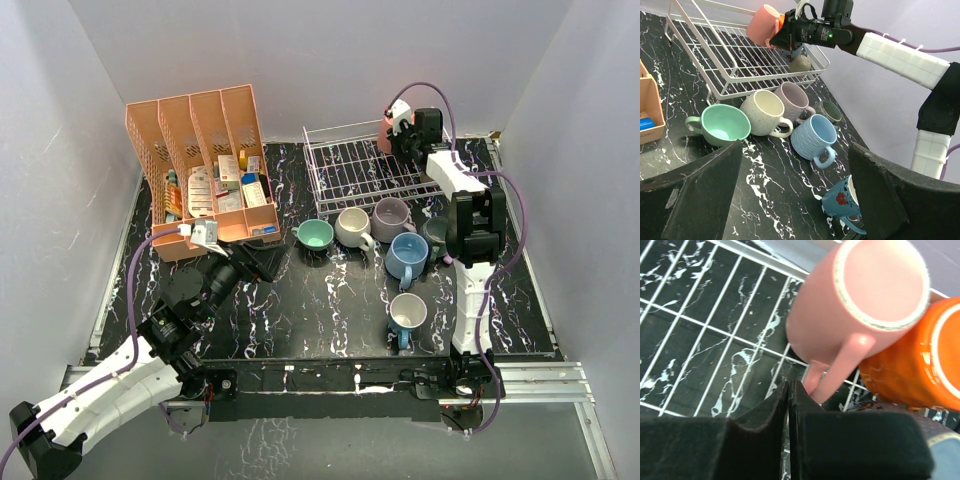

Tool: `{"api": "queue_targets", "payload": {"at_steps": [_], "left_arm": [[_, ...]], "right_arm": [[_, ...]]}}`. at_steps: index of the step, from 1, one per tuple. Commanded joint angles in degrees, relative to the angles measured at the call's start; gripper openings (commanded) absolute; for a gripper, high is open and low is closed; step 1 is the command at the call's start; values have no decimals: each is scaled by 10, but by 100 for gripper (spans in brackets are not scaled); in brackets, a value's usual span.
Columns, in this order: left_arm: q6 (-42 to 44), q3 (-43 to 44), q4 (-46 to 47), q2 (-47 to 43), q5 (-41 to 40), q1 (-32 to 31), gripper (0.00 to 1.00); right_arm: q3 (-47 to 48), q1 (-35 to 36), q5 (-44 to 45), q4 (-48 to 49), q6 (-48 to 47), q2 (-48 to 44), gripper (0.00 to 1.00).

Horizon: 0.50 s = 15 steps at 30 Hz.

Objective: Load the cups into the dish rack
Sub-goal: Turn the cup upside down in the dish rack.

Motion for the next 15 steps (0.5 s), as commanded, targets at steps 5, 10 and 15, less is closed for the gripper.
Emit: {"api": "queue_targets", "payload": {"at_steps": [5,10,15], "left_arm": [[3,-1,10,2,-4,1,85],[6,1,15,10,-1,1,85],[8,5,18,17,1,1,85]], "right_arm": [[41,-9,108,62,11,-5,8],[42,-14,142,71,-2,-4,8],[37,-18,133,71,-1,-13,8]]}}
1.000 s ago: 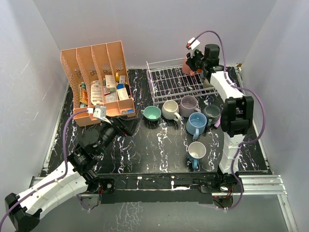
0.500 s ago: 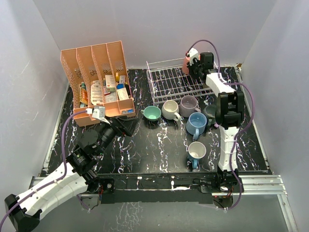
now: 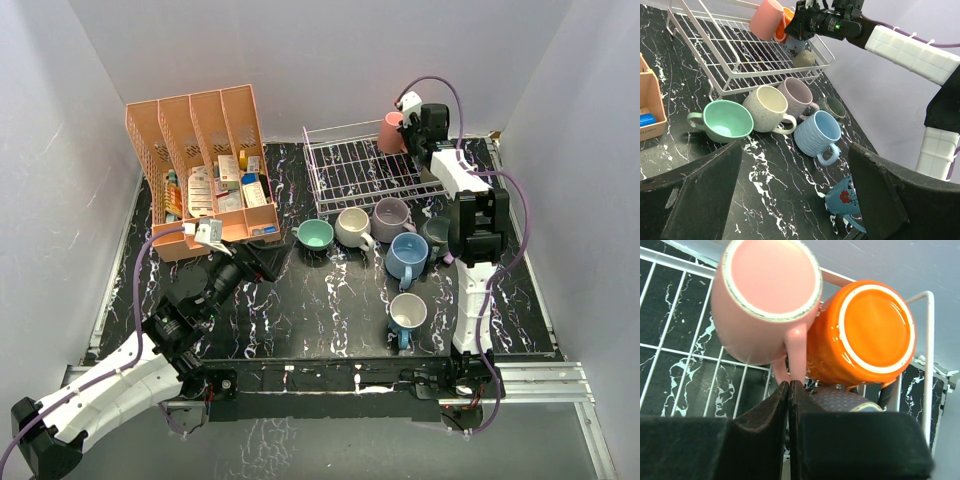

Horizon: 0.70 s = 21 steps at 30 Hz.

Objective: Load the cups into the dish rack
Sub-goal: Turn the cup upside down in the dish rack, then pick up the cup at the center of the board.

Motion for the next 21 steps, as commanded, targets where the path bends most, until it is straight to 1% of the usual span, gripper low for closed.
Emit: {"api": "queue_targets", "payload": {"at_steps": [1,6,10,13,16,21], "left_arm": [[7,5,17,2,3,1,85],[7,7,19,3,6,1,85],[8,7,19,2,9,1,85],[4,4,20,1,13,1,85],[0,-2,24,0,17,1,85],[-13,-8,29,-2,19,1,86]], "right_arm": [[22,-6,8,43,-3,-17,8],[7,-7,-31,35,6,-47,9],[-28,-7,-84,36,15,-98,11],[-65,-7,-134,43,23,-140,14],[-111,-7,-190,46,31,-193,19],[-191,-7,-311,50,67,-279,26]]}}
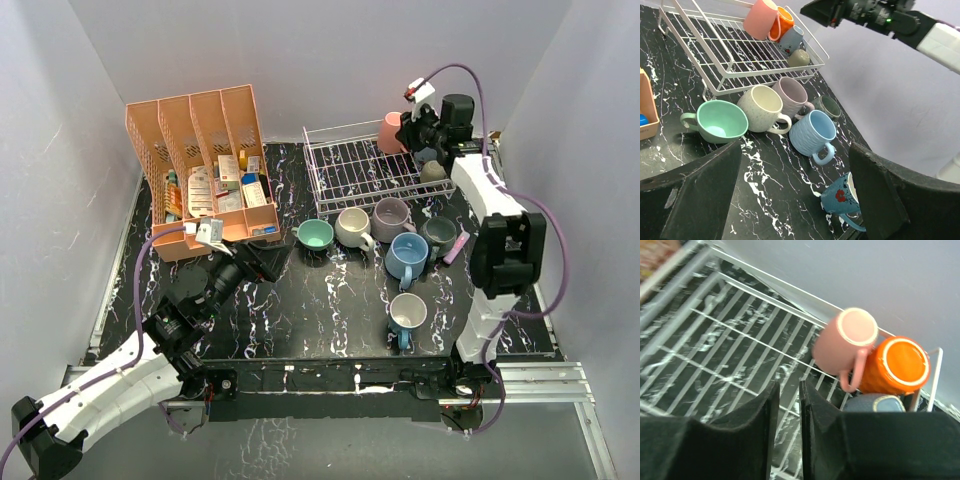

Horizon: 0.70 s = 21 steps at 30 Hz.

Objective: Load the cups into the dish rack
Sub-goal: Pick up the cup at the center of the board.

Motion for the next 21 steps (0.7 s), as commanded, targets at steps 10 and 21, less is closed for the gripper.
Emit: {"api": "queue_targets", "payload": {"at_steps": [10,21], "left_arm": [[-20,7,21,32,39,1,87],[-13,101,-30,159,98,1,87]], "right_arm": [[-171,-54,-360,41,176,-219,38],[-315,-125,-485,-14,154,-334,41]]}}
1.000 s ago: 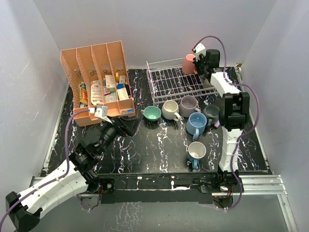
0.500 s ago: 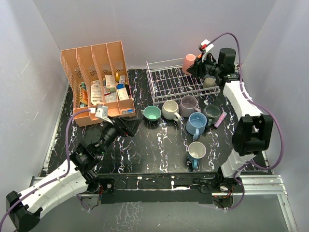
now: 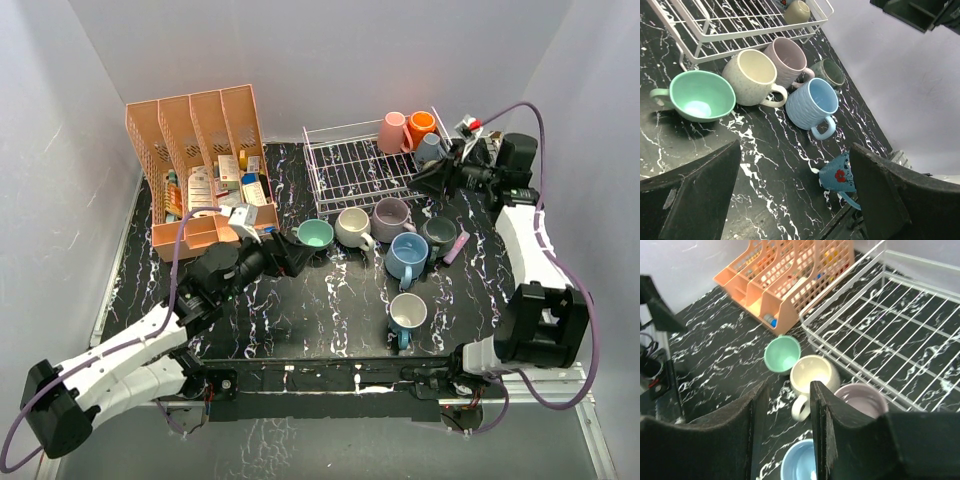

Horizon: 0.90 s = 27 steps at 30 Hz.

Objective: Load the cups into the dish rack
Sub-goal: Pick up the cup at the center of the board.

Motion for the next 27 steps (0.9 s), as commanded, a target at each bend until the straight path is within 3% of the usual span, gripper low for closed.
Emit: {"api": "queue_targets", "payload": {"at_steps": [1,8,14,20,24,27], "left_arm": [[5,58,-27,39,33,2,87],[66,162,-182,153,12,2,87],[217,301,-348,309,21,1,87],[370,477,-520,475,-42,2,73],[429,570,-590,569,-69,2,53],[460,618,-614,615,-70,2,49]], "right_arm": [[-65,-10,-57,-18,-32,-54,41],[-157,-26,-85,-14,-83,-109,46],[-211,-68,-134,29,-79,-120,46],[-228,-95,-144,38,-79,-110,47],[-232,-96,-139,43,-76,-110,47],[-232,-96,-130,43,-76,-109,47]]}}
